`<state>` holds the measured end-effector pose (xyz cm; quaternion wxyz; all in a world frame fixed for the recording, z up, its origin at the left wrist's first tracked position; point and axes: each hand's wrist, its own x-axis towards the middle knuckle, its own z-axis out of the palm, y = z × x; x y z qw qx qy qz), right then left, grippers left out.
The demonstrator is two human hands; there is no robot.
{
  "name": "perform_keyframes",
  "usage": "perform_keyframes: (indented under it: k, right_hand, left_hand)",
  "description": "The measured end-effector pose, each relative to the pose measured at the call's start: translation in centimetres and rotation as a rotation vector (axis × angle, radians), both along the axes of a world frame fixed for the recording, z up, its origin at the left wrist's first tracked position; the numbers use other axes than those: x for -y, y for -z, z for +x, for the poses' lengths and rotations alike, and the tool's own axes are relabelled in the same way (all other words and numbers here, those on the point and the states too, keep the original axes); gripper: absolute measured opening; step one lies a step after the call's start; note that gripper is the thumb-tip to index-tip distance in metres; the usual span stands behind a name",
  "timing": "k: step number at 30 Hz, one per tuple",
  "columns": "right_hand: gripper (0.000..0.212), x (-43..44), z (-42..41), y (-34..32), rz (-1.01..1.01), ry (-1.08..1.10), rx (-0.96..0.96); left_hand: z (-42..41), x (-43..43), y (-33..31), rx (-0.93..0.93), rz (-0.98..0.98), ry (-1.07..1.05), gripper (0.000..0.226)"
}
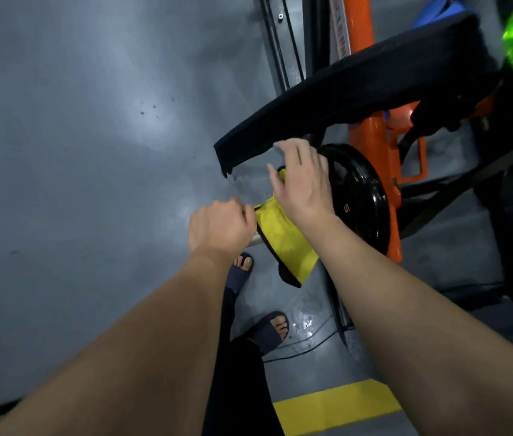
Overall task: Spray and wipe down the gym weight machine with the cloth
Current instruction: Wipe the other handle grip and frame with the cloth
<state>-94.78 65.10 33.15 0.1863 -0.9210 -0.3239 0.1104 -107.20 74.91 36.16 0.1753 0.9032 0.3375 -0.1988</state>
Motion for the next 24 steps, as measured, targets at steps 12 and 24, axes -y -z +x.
perform_keyframes:
  k: [12, 24]
  right_hand:
    - [0.111, 5.3, -0.9, -1.1, -0.496, -0.452, -0.159]
    - [0.077, -3.7, 4.6, -1.1, -1.295, -0.788, -0.673]
  left_hand:
    - [0.3, 0.5, -0.7, -0.016, 0.0, -0.021, 0.026]
    - [0.1, -0.4, -0.3, 0.011, -0.069, -0.011, 0.031]
